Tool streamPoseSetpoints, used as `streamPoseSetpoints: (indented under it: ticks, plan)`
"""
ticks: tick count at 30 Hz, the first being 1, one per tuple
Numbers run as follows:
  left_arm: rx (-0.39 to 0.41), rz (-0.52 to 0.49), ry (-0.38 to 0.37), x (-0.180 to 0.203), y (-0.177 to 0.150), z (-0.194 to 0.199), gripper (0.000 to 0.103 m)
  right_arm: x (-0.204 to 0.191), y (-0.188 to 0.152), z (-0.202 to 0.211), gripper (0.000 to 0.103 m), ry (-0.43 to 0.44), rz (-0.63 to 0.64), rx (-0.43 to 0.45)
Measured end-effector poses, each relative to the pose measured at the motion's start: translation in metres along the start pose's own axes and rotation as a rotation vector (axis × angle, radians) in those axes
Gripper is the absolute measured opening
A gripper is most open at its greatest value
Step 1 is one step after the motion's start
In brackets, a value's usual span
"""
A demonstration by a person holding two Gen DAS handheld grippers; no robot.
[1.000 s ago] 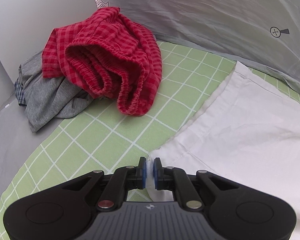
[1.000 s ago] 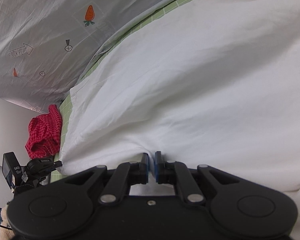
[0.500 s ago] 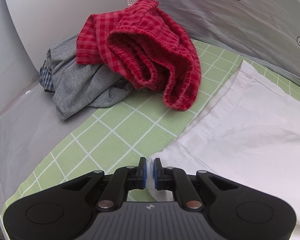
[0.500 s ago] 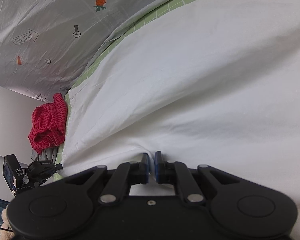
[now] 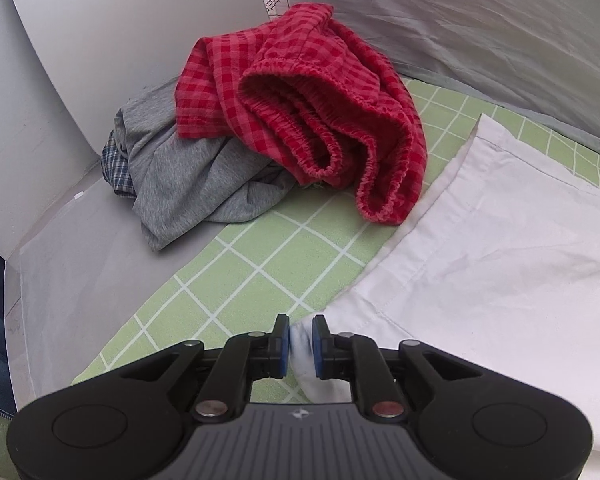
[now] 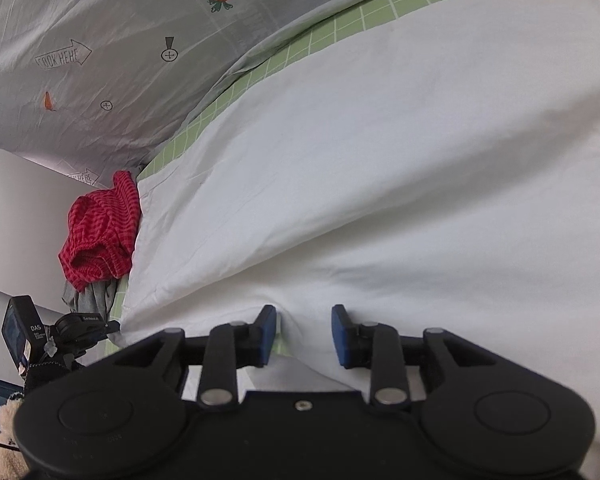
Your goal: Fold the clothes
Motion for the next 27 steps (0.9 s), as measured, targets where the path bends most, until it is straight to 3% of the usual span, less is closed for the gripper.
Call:
streamPoseSetpoints:
  ticks: [1, 5, 7, 9, 17, 20, 23, 27]
  plan:
    - [0.008, -0.001, -0.003, 0.0, 0.003, 0.003, 0.032, 0.005, 0.006, 0.01, 0.049, -0.013, 0.003, 0.024]
    - [0.032, 0.005, -0.071, 0.015, 0.013, 0.019, 0.045, 0.033, 0.038, 0.06, 0.057, -0.078, -0.01, 0.149]
    - [0.049, -0.03, -0.118, 0.035, 0.016, 0.028, 0.063, 0.059, 0.055, 0.09, 0.058, -0.144, -0.043, 0.235]
    - [0.065, -0.09, -0.17, 0.064, 0.014, 0.037, 0.071, 0.091, 0.068, 0.119, 0.058, -0.24, -0.08, 0.318]
    - [0.062, -0.369, -0.396, 0.195, -0.048, 0.087, 0.073, 0.206, 0.081, 0.233, 0.057, -0.67, -0.184, 0.57]
    - [0.049, -0.461, -0.429, 0.229, -0.073, 0.097, 0.073, 0.25, 0.083, 0.269, 0.056, -0.791, -0.203, 0.619]
    - [0.035, -0.51, -0.426, 0.253, -0.085, 0.099, 0.073, 0.292, 0.088, 0.283, 0.056, -0.831, -0.204, 0.614]
    - [0.03, -0.541, -0.386, 0.27, -0.089, 0.097, 0.073, 0.331, 0.099, 0.265, 0.054, -0.748, -0.185, 0.532]
Point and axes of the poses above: each gripper's, at about its wrist camera, not at the fingertips, and z roughly against the way its jaws point, x to its right, y to its top, the point moved 9 cm from there along -z, roughly the way its jaws point, and after that the axes turned 2 degrees about z, right-handed, at the moved point
